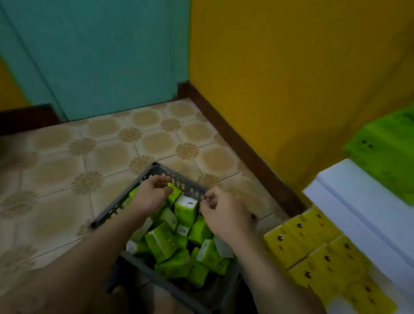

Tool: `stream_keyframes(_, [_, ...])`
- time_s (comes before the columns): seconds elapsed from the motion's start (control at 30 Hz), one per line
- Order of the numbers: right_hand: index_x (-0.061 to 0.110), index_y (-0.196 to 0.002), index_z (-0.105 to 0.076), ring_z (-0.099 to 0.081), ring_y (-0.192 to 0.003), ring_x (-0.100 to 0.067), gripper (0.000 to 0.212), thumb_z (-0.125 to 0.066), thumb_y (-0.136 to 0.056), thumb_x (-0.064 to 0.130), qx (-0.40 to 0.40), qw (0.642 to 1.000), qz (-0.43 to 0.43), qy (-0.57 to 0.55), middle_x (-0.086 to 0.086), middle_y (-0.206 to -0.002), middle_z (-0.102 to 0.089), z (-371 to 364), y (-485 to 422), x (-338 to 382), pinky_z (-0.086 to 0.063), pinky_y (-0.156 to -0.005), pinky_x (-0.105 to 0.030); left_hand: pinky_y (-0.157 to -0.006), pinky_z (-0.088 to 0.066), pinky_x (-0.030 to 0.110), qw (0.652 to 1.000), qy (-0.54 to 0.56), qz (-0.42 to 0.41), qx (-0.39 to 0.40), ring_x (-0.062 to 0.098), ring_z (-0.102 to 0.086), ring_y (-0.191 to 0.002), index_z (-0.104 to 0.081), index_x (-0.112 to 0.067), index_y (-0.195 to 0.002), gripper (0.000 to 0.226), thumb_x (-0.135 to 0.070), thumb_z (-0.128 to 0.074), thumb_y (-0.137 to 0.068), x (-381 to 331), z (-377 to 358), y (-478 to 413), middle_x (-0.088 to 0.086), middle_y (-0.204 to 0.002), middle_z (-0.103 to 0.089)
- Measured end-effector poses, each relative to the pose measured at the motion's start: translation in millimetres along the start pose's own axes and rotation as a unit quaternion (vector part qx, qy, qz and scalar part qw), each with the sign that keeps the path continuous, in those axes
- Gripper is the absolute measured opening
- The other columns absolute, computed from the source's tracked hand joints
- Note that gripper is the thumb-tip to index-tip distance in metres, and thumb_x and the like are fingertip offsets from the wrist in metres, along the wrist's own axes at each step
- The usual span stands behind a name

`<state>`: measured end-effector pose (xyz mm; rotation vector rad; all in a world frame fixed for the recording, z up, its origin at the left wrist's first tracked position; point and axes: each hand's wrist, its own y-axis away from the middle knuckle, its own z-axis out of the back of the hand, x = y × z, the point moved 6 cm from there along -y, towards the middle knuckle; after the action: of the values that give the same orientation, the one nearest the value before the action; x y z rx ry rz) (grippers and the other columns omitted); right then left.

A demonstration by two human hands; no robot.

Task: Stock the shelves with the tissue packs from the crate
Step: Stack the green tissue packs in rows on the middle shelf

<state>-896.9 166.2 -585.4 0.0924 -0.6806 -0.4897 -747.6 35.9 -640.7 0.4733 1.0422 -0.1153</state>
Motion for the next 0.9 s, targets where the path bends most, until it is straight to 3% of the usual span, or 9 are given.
stream_keyframes(0.1, [0.028, -0.124, -0.055, -0.065, -0.082, -0.021, 0.031, -0.052, -0.097, 0.041, 0.088, 0.995, -0.049, -0.018, 0.003, -0.098, -0.066, -48.3, -27.8, -25.4, -0.057, -0.074, -0.046, -0.076, -0.047, 0.034, 0.994, -0.045, 0.096, -0.004, 0.024, -0.058, -0.095, -0.059, -0.015, -0.115, 0.025, -0.019, -0.063, -0.091, 69.6, 15.8, -31.0, 0.007, -0.117, -0.061])
stream_keyframes(0.23, [0.028, -0.126, -0.055, -0.062, -0.082, -0.015, 0.031, -0.053, -0.096, 0.039, 0.129, 0.987, -0.084, -0.046, 0.007, -0.100, -0.061, -73.3, -69.9, -37.8, -0.056, -0.078, -0.041, -0.081, -0.050, 0.039, 0.973, -0.100, 0.206, -0.027, 0.033, -0.058, -0.104, -0.049, -0.008, -0.134, 0.053, -0.024, -0.068, -0.087, 144.9, 21.8, -65.8, 0.012, -0.125, -0.057])
stream_keyframes(0.3, [0.029, -0.121, -0.058, -0.061, -0.085, -0.014, 0.026, -0.054, -0.096, 0.037, 0.117, 0.987, -0.086, -0.066, 0.006, -0.103, -0.061, -78.6, -89.6, -41.2, -0.055, -0.080, -0.040, -0.079, -0.046, 0.038, 0.961, -0.080, 0.260, -0.053, 0.033, -0.054, -0.104, -0.039, -0.003, -0.139, 0.062, -0.026, -0.067, -0.089, 173.5, 19.8, -78.5, 0.014, -0.119, -0.050])
stream_keyframes(0.43, [0.031, -0.123, -0.055, -0.062, -0.082, -0.014, 0.027, -0.053, -0.097, 0.037, 0.155, 0.983, -0.081, -0.059, 0.009, -0.104, -0.060, -100.3, -111.5, -43.7, -0.054, -0.075, -0.038, -0.097, -0.047, 0.048, 0.906, 0.052, 0.385, -0.168, 0.040, -0.046, -0.124, -0.027, -0.002, -0.144, 0.093, -0.039, -0.078, -0.077, 234.0, 20.5, -97.1, 0.019, -0.140, -0.041])
stream_keyframes(0.53, [0.032, -0.126, -0.051, -0.061, -0.082, -0.013, 0.029, -0.053, -0.097, 0.036, 0.180, 0.979, -0.073, -0.064, 0.011, -0.104, -0.057, -112.5, -118.5, -39.7, -0.054, -0.076, -0.039, -0.092, -0.050, 0.057, 0.858, 0.198, 0.432, -0.196, 0.040, -0.050, -0.119, -0.036, -0.008, -0.139, 0.079, -0.034, -0.079, -0.079, 260.1, 7.1, -100.7, 0.016, -0.133, -0.046])
stream_keyframes(0.67, [0.031, -0.124, -0.052, -0.058, -0.082, -0.007, 0.031, -0.056, -0.094, 0.038, 0.167, 0.981, -0.063, -0.081, 0.015, -0.094, -0.058, -117.2, -118.9, -36.2, -0.050, -0.068, -0.028, -0.079, -0.055, 0.057, 0.826, 0.324, 0.450, -0.104, 0.040, -0.062, -0.104, -0.055, -0.014, -0.122, 0.059, -0.034, -0.082, -0.074, 272.6, -18.0, -103.2, 0.016, -0.120, -0.062])
stream_keyframes(0.77, [0.029, -0.126, -0.051, -0.058, -0.080, -0.006, 0.033, -0.055, -0.095, 0.040, 0.173, 0.980, -0.061, -0.079, 0.014, -0.094, -0.058, -118.0, -112.8, -36.5, -0.046, -0.063, -0.023, -0.070, -0.055, 0.047, 0.829, 0.329, 0.439, -0.109, 0.037, -0.064, -0.098, -0.055, -0.014, -0.120, 0.056, -0.038, -0.079, -0.075, 259.4, -13.5, -98.0, 0.016, -0.114, -0.064])
stream_keyframes(0.9, [0.026, -0.131, -0.050, -0.059, -0.083, -0.008, 0.037, -0.054, -0.096, 0.038, 0.180, 0.980, -0.063, -0.059, 0.010, -0.103, -0.058, -107.1, -92.7, -36.3, -0.049, -0.068, -0.028, -0.063, -0.049, 0.038, 0.876, 0.245, 0.382, -0.164, 0.035, -0.061, -0.097, -0.049, -0.008, -0.118, 0.053, -0.033, -0.075, -0.079, 220.5, 6.5, -73.3, 0.016, -0.113, -0.057])
